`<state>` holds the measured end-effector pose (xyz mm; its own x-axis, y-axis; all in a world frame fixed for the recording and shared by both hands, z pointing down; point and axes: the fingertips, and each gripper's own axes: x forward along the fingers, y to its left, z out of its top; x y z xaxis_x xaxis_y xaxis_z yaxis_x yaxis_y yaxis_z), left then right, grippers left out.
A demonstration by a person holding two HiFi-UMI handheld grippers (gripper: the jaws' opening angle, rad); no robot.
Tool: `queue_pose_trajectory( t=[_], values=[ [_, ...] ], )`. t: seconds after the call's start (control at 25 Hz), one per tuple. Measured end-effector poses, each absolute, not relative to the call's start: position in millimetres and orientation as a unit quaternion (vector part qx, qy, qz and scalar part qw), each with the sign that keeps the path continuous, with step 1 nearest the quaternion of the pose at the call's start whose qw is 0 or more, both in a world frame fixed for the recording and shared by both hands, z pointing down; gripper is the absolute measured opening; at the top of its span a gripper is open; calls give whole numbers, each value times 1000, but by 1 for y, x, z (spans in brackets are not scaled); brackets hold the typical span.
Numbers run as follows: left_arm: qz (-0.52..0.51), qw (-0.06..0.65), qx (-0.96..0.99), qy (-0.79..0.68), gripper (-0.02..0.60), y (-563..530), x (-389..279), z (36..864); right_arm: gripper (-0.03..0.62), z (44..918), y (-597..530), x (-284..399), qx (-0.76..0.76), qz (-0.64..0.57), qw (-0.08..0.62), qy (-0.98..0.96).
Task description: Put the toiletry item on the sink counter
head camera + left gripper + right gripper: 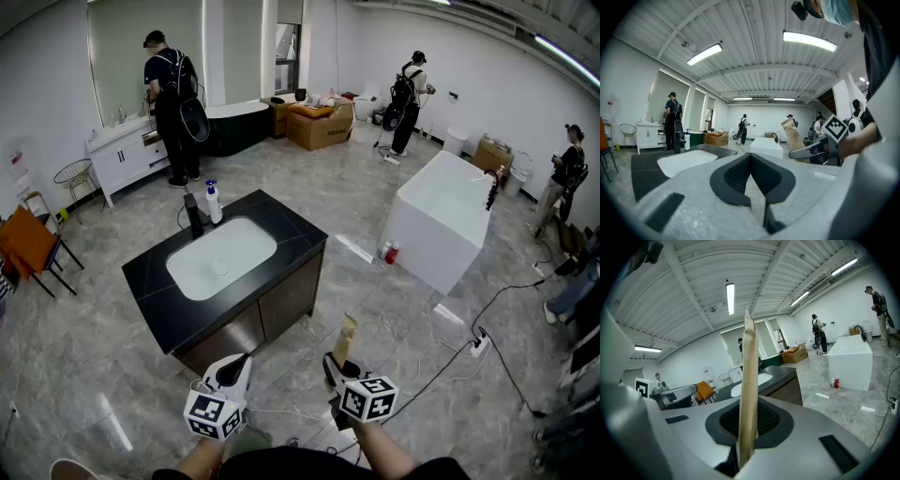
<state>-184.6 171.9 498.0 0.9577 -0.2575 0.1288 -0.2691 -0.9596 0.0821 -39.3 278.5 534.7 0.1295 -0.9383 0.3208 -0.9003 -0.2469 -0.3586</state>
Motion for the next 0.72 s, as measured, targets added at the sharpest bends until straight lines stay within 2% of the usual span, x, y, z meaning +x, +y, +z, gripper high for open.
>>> queue_pose_trajectory(
  t=[0.28,0.48,0.72],
  values=[
    [56,37,988,-136,8,170,-186,497,20,535,277,-35,-749,-238,40,617],
    [74,27,986,-146,9,163,-189,502,21,531,270,-38,-728,-252,75,634],
    [81,30,987,-139,9,141,-174,510,21,533,249,-21,-730,-256,69,630]
  ],
)
